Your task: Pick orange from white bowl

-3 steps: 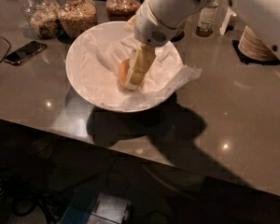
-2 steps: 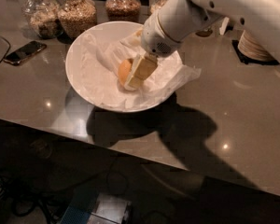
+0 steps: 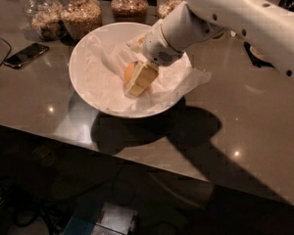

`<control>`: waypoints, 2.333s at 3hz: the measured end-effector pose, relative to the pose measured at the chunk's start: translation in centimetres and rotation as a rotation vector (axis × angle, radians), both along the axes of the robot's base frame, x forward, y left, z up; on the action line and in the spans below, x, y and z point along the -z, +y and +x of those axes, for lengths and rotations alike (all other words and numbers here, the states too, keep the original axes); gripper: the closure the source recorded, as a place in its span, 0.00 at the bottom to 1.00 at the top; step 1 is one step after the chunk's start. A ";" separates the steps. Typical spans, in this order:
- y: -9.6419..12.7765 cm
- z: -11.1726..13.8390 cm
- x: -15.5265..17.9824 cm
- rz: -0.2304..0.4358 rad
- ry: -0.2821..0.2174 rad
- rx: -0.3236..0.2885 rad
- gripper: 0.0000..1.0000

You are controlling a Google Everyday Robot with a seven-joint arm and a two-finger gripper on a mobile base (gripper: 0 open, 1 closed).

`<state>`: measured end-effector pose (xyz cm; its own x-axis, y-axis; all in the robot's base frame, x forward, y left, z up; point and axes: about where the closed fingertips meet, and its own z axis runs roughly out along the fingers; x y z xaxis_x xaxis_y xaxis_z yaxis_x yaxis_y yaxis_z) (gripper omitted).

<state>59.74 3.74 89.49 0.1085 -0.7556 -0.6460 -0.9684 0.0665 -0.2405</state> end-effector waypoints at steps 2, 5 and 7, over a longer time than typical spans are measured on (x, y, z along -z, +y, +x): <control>0.2 0.5 0.9 0.008 0.016 0.004 0.30; -1.2 1.5 4.5 0.037 0.056 0.075 0.17; -2.4 1.5 6.4 0.046 0.088 0.122 0.46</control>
Offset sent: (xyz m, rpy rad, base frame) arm 0.0096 -0.0067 -0.0232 0.0120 0.0417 -0.0519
